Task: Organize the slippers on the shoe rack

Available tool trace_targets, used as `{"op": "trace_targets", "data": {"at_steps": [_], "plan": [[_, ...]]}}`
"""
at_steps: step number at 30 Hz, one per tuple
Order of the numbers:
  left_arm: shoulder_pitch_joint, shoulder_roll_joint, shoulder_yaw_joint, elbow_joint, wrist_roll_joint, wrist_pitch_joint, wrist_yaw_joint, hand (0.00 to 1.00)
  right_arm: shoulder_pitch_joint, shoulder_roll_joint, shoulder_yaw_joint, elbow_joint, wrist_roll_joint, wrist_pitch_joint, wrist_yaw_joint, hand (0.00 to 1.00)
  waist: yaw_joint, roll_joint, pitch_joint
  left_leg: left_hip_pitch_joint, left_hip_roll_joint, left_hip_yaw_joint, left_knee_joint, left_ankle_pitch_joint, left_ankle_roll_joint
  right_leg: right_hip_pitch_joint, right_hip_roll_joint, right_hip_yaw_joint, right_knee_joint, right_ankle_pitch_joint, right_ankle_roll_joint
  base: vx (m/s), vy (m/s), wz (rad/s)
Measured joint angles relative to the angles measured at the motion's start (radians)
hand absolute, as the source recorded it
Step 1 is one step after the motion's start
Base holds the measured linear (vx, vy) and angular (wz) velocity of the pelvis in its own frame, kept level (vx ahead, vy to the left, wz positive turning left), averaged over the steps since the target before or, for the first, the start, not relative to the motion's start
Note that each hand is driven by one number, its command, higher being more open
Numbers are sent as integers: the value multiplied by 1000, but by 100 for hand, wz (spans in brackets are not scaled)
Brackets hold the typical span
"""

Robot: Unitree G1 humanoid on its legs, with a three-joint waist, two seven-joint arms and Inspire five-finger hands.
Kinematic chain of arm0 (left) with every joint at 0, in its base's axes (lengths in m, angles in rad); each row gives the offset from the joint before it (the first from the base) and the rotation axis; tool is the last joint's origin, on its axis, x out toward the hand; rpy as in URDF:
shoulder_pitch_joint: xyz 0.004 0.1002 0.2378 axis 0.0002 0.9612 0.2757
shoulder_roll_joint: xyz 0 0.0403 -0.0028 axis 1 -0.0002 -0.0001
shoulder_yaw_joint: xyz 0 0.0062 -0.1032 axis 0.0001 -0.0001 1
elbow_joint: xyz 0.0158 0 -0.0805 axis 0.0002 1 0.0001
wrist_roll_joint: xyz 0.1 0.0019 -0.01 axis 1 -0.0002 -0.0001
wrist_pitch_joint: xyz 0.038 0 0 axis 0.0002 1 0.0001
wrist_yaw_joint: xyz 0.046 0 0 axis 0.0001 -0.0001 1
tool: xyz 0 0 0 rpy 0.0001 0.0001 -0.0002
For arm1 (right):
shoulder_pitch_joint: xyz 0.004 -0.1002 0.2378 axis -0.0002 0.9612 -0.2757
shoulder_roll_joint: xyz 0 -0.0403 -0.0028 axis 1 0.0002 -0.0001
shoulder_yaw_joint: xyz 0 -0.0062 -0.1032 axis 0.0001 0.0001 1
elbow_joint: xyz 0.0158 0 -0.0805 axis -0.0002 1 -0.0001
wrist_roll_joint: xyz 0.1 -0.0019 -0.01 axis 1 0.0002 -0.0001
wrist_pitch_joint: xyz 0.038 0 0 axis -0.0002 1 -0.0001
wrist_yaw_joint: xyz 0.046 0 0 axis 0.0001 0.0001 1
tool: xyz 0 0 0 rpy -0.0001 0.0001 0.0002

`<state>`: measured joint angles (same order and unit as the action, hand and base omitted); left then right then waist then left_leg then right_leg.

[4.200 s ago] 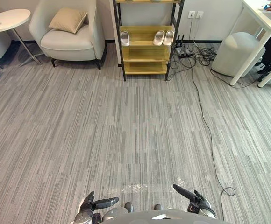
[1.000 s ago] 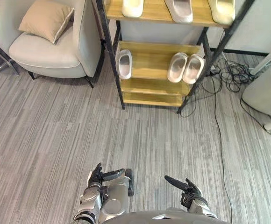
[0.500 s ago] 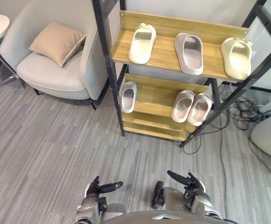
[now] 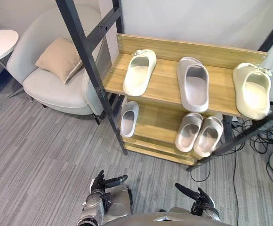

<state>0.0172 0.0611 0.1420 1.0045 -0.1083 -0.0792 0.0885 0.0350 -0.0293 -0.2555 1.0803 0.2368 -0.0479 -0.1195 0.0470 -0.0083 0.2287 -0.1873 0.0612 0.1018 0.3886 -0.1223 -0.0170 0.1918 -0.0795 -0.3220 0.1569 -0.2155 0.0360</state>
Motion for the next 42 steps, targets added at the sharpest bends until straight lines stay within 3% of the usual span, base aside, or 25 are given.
{"op": "trace_targets", "data": {"at_steps": [3, 6, 8, 9, 11, 12, 14, 16, 17, 20, 28, 35, 42], "plan": [[-8, 16, -8, 5, -2, 2, -3, 100, -4, 16, 1, -2, -1, 0, 6, 100, 9, -27, -5, 37, -8, 53, 28, -40, 39, 0, -35, 62, 59, 3, 6, 328, 164, -29], [-3, 29, -25, 25, -1, 2, -5, 100, -18, 16, 4, -5, -8, -3, 11, 100, 9, -26, -8, 121, -10, 86, -19, -56, 42, -50, -65, 115, 227, 9, 27, 143, 64, -49], [-4, 40, -62, 39, -1, 3, -9, 100, -28, 12, 10, -5, -24, -4, 12, 100, -1, -30, -8, 184, -17, 94, -83, -65, 45, -158, -111, 130, 466, 36, 86, 129, 44, -31], [-4, 40, -68, 40, -1, 3, -9, 100, -26, 11, 10, -4, -27, -4, 12, 100, -2, -31, -8, 194, -16, 94, -93, -65, 46, -176, -120, 128, 510, 30, 90, 134, -19, -10], [-5, 42, -82, 42, 0, 4, -8, 100, -20, 9, 18, -3, -39, -2, 12, 100, -5, -30, -9, 219, -14, 94, -110, -65, 46, -208, -139, 107, 547, -31, 60, 77, -74, 0], [-3, 45, -81, 43, -1, 4, -7, 100, -19, 5, 34, -3, -39, -1, 11, 100, -7, -30, -9, 227, -7, 92, -111, -64, 43, -217, -136, 97, 499, -58, 44, 19, -64, 6], [-1, 59, -80, 46, 1, 3, -7, 100, -17, 11, 41, 13, -39, -2, 11, 100, -6, -62, -29, 218, -29, 70, -109, -67, 20, -200, -126, 105, 291, -10, 51, 51, -169, 18], [-2, 46, -80, 52, 2, 4, -6, 100, -20, 1, 41, 35, -39, 0, 12, 100, -6, -42, -39, 207, -22, 63, -124, -57, 5, -163, -100, 99, 186, -11, 52, 48, -176, 12], [-1, 34, -80, 58, 2, 4, -7, 100, -19, -12, 40, 38, -39, 1, 11, 100, -12, -18, -37, 204, -11, 51, -132, -48, -4, -131, -80, 89, 114, 6, 50, 16, -154, 11], [6, 25, -80, 64, 2, 6, -7, 100, 1, -24, 36, 38, -38, 1, 7, 100, -17, -4, -49, 217, 9, 39, -165, -33, -19, -88, -39, 76, 27, 50, 40, 26, -128, 9], [5, 39, -86, 71, 5, 16, -7, 100, 13, -17, 44, 34, -36, -2, 5, 100, -20, -23, -60, 234, 2, 42, -194, -18, -13, -41, -27, 90, -86, 118, 35, -9, 21, -4], [5, 40, -102, 72, 10, 17, 5, 100, 45, -4, 65, -42, -34, -8, -9, 100, -25, -20, -61, 246, -16, 52, -226, 11, -1, -35, -38, 109, -116, 144, 41, -67, 52, -4], [11, 35, -135, 68, 41, 24, 27, 100, 245, 19, 104, -511, -39, -10, -60, 100, -40, -11, -67, 278, -16, 83, -298, 53, -8, -55, -32, 157, -129, 173, 41, -68, 5, -17]]}}
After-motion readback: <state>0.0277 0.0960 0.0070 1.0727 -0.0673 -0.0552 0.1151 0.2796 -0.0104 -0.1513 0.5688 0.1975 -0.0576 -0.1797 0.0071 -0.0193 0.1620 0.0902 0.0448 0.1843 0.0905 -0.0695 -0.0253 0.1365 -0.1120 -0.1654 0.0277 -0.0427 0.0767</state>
